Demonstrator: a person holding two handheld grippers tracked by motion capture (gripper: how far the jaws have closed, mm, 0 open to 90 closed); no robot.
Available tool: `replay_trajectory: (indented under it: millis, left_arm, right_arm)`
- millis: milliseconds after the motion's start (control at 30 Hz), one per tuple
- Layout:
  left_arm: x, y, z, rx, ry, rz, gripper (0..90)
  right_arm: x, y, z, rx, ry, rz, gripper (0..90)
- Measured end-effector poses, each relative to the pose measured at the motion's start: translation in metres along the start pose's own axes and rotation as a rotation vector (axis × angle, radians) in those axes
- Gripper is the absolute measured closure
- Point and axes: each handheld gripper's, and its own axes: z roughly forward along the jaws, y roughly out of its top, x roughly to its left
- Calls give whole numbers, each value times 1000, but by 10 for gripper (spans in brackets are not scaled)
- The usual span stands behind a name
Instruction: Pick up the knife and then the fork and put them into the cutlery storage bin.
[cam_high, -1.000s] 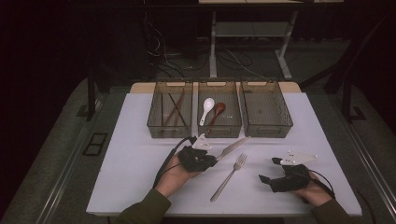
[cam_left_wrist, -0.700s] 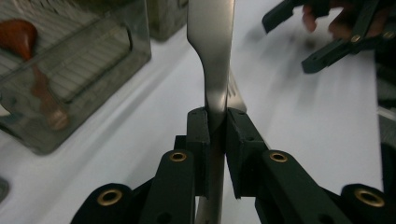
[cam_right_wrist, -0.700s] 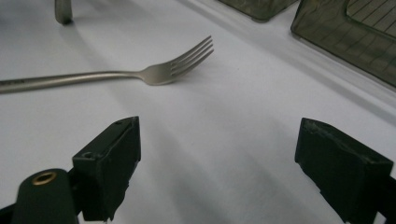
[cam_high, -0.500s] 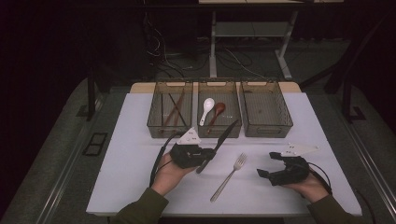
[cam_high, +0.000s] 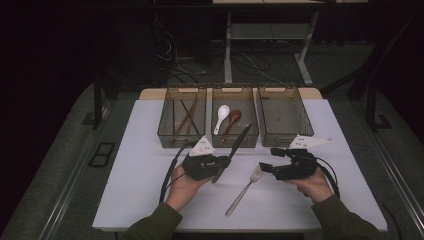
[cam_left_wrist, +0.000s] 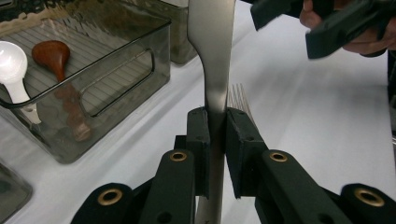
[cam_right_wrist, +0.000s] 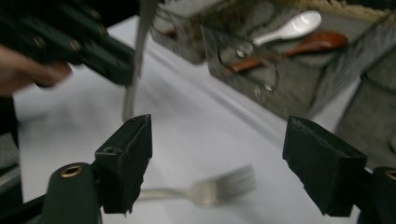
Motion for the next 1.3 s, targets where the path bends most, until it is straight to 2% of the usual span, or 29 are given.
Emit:
replay_trajectory:
  millis: [233, 367, 567, 733, 867, 967, 1100, 1167, 1233, 1300]
  left_arm:
    - [-1, 0, 5, -19, 13, -9, 797]
    - [-2, 0, 4, -36, 28, -13, 797]
    - [-5, 2, 3, -54, 57, 1, 797]
    - [-5, 2, 3, -66, 73, 4, 797]
    - [-7, 2, 2, -74, 97, 15, 797]
    - [-7, 1, 2, -83, 103, 16, 797]
    - [-6, 0, 2, -88, 107, 12, 795]
    - [-6, -1, 4, -88, 96, 7, 794]
    - [-6, -2, 4, -91, 88, 6, 789]
    - [-4, -3, 4, -98, 76, 4, 776]
  right_arm:
    - [7, 22, 12, -53, 60, 0, 332]
    - [10, 30, 21, -61, 87, -5, 380]
    - [15, 40, 38, -59, 132, -11, 471]
    - [18, 48, 50, -59, 169, -1, 563]
    - [20, 50, 59, -50, 181, 4, 660]
    - [21, 50, 64, -48, 178, 5, 763]
    - [19, 50, 66, -61, 184, 18, 852]
    - [21, 50, 67, -66, 202, 21, 876]
    - [23, 49, 67, -60, 184, -9, 878]
    - [23, 49, 66, -60, 177, -8, 879]
